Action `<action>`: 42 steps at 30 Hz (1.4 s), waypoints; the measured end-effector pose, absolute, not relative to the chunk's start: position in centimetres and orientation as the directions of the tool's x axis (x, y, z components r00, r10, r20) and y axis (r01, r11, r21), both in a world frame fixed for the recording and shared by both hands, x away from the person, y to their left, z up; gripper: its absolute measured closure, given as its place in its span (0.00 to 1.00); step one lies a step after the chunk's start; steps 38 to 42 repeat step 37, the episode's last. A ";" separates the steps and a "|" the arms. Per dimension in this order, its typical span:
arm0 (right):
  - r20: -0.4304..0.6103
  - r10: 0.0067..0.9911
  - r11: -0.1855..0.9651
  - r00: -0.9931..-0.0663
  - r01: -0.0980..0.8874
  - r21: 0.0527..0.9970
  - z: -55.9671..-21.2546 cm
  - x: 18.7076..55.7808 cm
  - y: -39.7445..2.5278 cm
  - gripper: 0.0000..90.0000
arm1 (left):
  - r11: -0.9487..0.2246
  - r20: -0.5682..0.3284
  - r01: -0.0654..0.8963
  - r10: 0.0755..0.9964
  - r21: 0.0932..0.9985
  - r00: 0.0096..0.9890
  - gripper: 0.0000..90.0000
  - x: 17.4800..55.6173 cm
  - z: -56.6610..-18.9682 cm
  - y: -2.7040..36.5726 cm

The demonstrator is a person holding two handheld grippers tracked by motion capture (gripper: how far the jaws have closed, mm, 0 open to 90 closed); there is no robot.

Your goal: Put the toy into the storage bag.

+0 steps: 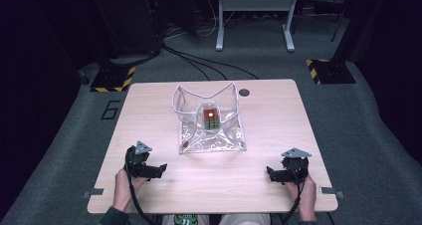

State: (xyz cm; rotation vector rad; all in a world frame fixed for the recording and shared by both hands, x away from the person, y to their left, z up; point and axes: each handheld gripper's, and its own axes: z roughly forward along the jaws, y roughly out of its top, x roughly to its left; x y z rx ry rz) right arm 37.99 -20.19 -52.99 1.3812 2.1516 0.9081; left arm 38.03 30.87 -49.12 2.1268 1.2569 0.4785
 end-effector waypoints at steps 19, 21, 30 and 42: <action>-0.009 0.910 0.294 -0.414 0.632 0.717 -53.0 38.0 -20.2 0.00 | -0.242 -0.049 0.664 0.920 0.708 0.388 0.00 36.6 -52.9 34.6; -0.006 0.911 0.291 -0.412 0.632 0.718 -53.0 38.0 -20.2 0.00 | -0.241 -0.039 0.651 0.922 0.720 0.385 0.00 36.5 -53.1 34.8; -0.007 0.912 0.290 -0.411 0.632 0.718 -53.0 38.0 -20.2 0.00 | -0.251 -0.012 0.649 0.928 0.718 0.372 0.00 37.1 -53.2 35.0; -0.005 0.917 0.281 -0.400 0.635 0.720 -53.0 38.1 -20.1 0.00 | -0.252 -0.012 0.650 0.928 0.717 0.373 0.00 37.2 -53.2 35.0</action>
